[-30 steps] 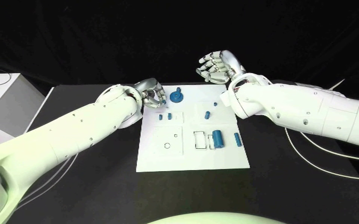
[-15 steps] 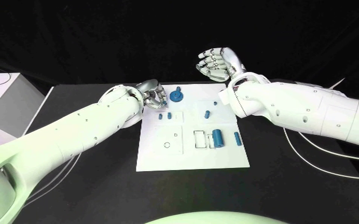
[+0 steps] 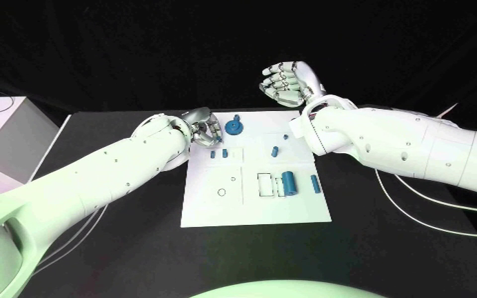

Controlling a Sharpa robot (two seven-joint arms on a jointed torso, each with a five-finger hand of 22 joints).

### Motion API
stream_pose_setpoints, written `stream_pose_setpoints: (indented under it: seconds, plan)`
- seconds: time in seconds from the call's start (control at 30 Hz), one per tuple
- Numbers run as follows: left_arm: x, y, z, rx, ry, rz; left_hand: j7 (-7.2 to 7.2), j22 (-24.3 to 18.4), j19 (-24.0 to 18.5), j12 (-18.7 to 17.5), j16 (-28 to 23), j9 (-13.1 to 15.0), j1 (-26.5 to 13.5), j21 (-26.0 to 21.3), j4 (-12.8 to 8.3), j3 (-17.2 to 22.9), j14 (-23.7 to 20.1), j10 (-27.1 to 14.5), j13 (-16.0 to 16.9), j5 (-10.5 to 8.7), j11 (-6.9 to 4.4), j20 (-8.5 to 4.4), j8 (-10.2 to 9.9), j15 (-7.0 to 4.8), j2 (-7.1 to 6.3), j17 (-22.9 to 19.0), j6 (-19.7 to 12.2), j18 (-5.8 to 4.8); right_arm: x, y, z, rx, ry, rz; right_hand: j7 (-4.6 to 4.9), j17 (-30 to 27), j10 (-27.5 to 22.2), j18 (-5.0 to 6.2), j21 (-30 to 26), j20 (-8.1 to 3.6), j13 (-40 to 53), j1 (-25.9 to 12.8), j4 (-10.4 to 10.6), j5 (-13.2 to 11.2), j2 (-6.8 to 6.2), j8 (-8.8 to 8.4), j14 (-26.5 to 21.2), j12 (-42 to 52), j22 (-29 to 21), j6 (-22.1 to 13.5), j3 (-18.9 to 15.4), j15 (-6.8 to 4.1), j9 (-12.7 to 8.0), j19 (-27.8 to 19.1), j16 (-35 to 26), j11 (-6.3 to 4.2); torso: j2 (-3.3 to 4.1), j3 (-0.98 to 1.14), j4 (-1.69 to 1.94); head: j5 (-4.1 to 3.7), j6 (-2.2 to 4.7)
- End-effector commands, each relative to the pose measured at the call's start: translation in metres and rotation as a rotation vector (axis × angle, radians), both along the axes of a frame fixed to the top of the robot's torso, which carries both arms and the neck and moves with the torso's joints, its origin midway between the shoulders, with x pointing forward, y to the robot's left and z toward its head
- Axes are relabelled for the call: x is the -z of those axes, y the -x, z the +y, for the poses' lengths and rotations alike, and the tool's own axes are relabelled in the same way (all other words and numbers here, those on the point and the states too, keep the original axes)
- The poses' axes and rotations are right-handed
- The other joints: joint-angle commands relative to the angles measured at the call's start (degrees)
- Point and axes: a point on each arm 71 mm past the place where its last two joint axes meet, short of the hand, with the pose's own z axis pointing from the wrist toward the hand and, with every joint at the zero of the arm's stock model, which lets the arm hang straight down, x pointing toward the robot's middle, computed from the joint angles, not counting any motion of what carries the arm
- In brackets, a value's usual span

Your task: Assemble the parts on the task board

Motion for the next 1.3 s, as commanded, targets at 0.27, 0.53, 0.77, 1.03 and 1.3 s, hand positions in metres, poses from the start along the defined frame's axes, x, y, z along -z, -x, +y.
stream_pose_setpoints:
  seconds: [0.27, 0.53, 0.77, 1.03, 1.3]
  plan:
    - [0.003, 0.002, -0.005, 0.018, -0.005, 0.019, 0.06, 0.1, 0.2, -0.4, -0.2, 0.1, -0.3, 0.3, -0.5, 0.0, -0.1, 0.5, -0.1, 0.04, -0.06, 0.14, -0.1, -0.04, 0.20, -0.1, 0.3, -1.00, -0.001, 0.001, 0.002, -0.018, -0.003, -0.012, 2.17, -0.5, 0.0, 0.72, -0.3, -0.02, -0.2, -0.3, -0.6, 0.6, 0.47, -0.24, -0.4, 0.2, -0.6, 0.1, 0.2, 0.17, -0.2, -0.7, -0.6, 0.33, 0.03, -0.01, -0.03, -0.07, -0.03]
    - [0.003, 0.002, -0.006, 0.022, -0.007, 0.024, 0.07, 0.0, 0.2, -0.5, -0.2, 0.1, -0.3, 0.3, -0.5, 0.0, -0.2, 0.5, -0.1, 0.04, -0.05, 0.14, -0.1, -0.04, 0.20, -0.1, 0.3, -0.99, 0.000, 0.001, 0.003, -0.018, -0.003, -0.011, 2.18, -0.7, -0.1, 0.72, -0.3, 0.01, -0.3, -0.3, -0.6, 0.7, 0.45, -0.24, -0.4, 0.2, -0.8, 0.1, 0.2, 0.19, -0.2, -0.8, -0.7, 0.35, 0.01, -0.02, -0.02, -0.15, -0.09]
    - [0.006, 0.002, -0.007, 0.024, -0.014, 0.030, 0.08, -0.1, 0.1, -0.5, -0.2, 0.1, -0.3, 0.2, -0.5, 0.0, -0.2, 0.5, -0.1, 0.04, -0.04, 0.14, -0.2, -0.03, 0.20, -0.3, 0.3, -0.96, 0.000, 0.001, 0.003, -0.020, -0.004, -0.010, 2.18, -0.8, -0.1, 0.72, -0.3, 0.03, -0.3, -0.3, -0.6, 0.7, 0.44, -0.24, -0.4, 0.2, -0.9, 0.1, 0.2, 0.21, -0.2, -0.8, -0.8, 0.36, 0.06, -0.02, -0.04, -0.17, -0.08]
    - [0.009, 0.003, -0.008, 0.025, -0.025, 0.038, 0.08, -0.1, 0.1, -0.5, -0.2, 0.1, -0.3, 0.2, -0.5, 0.0, -0.2, 0.5, -0.1, 0.04, -0.04, 0.14, -0.2, -0.03, 0.20, -0.3, 0.3, -0.96, 0.000, 0.001, 0.004, -0.022, -0.004, -0.009, 2.20, -0.9, -0.1, 0.72, -0.3, 0.07, -0.3, -0.4, -0.6, 0.8, 0.42, -0.24, -0.5, 0.2, -1.1, 0.1, 0.2, 0.24, -0.2, -0.9, -0.9, 0.38, 0.11, 0.02, -0.05, -0.32, -0.14]
    - [0.012, 0.003, -0.008, 0.029, -0.037, 0.053, 0.10, 0.0, 0.2, -0.6, -0.2, 0.1, -0.3, 0.3, -0.5, 0.0, -0.2, 0.6, -0.1, 0.03, -0.03, 0.15, -0.2, -0.03, 0.21, -0.2, 0.3, -0.98, 0.000, 0.001, 0.003, -0.022, -0.004, -0.007, 2.21, -1.0, -0.1, 0.72, -0.3, 0.10, -0.3, -0.4, -0.6, 0.8, 0.41, -0.23, -0.5, 0.2, -1.2, 0.2, 0.2, 0.27, -0.2, -1.0, -1.0, 0.39, 0.02, 0.01, -0.02, -0.43, -0.31]
